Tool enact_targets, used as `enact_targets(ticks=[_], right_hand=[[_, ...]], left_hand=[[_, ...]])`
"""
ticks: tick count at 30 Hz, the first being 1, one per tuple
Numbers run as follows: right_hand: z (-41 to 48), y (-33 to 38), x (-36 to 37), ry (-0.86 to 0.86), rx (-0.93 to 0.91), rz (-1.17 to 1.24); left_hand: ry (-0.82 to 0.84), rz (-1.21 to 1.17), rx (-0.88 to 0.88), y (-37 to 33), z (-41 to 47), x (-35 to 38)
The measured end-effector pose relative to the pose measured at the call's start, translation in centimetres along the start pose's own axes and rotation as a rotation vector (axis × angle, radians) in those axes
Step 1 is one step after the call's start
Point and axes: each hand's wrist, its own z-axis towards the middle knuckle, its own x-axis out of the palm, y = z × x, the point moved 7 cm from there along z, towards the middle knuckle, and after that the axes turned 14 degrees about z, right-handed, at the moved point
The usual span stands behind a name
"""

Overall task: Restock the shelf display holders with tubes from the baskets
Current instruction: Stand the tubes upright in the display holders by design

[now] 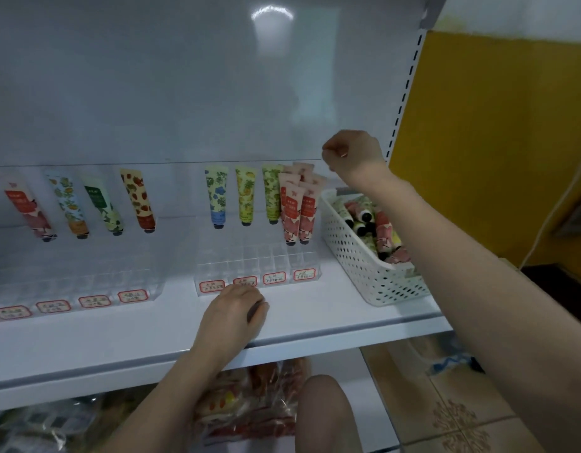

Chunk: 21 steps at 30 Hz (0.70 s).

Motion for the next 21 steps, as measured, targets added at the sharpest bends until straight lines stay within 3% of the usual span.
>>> enact_targets(ticks=[4, 11, 14, 21], right_hand=[[-4.2, -3.6, -4.8, -0.001, 0.088, -0.011], [-9.0, -9.5, -9.1, 0.040, 0.301, -0.145], [-9.6, -10.9, -9.7, 0.089, 0.384, -0.210], [-9.2, -12.5, -8.3, 0.259, 0.458, -0.328]], left_hand=[[0.022, 0.037, -0.021, -1.7, 1.1, -1.1], [-0.142, -0.075, 0.149, -10.4, 6.5, -6.1], [-0.105, -0.074, 0.176, -13.4, 9.8, -6.5], [0.127, 0.181, 0.118, -16.8, 17.4, -2.1]])
